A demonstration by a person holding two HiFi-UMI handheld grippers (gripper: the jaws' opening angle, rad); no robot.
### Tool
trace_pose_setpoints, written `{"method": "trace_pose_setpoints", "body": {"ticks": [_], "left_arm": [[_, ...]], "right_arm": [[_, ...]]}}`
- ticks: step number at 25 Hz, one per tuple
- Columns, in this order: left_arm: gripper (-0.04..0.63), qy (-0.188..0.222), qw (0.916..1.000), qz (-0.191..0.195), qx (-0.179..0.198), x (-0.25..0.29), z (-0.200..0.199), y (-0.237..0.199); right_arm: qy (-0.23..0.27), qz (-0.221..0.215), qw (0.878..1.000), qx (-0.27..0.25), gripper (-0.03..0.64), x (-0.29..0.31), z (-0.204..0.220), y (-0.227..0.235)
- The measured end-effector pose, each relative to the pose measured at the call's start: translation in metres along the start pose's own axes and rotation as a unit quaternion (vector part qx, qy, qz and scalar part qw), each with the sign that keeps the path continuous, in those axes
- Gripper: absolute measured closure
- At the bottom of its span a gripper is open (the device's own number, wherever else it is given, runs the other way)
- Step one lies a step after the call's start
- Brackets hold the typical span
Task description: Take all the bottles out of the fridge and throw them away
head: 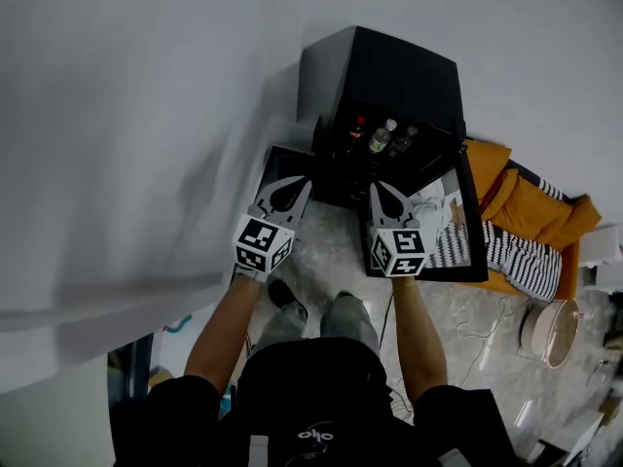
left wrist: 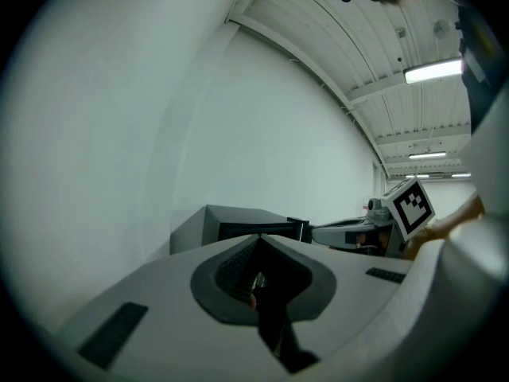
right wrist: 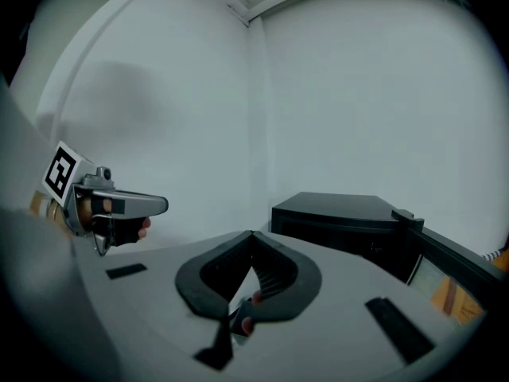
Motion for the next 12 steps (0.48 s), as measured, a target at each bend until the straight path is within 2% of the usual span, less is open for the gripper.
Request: {"method": "trace_pose_setpoints", "body": {"ticks": [12], "left_arm": [[0.595, -0.003, 0.999, -0.044, -0.003, 0.054, 0.0, -0.027]], "right_arm": [[-0.006, -0.026, 0.999, -0.018, 0.615, 0.063, -0.003, 0.054]]}}
Point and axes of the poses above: the fingertips, and each gripper's own axes: x forward along the fingers, y to its right, z out of its underside, the point moved 3 cm from there along -x, backward along the fingers, and after that the axes turned 7 degrees about -y, right-handed, at the moved point
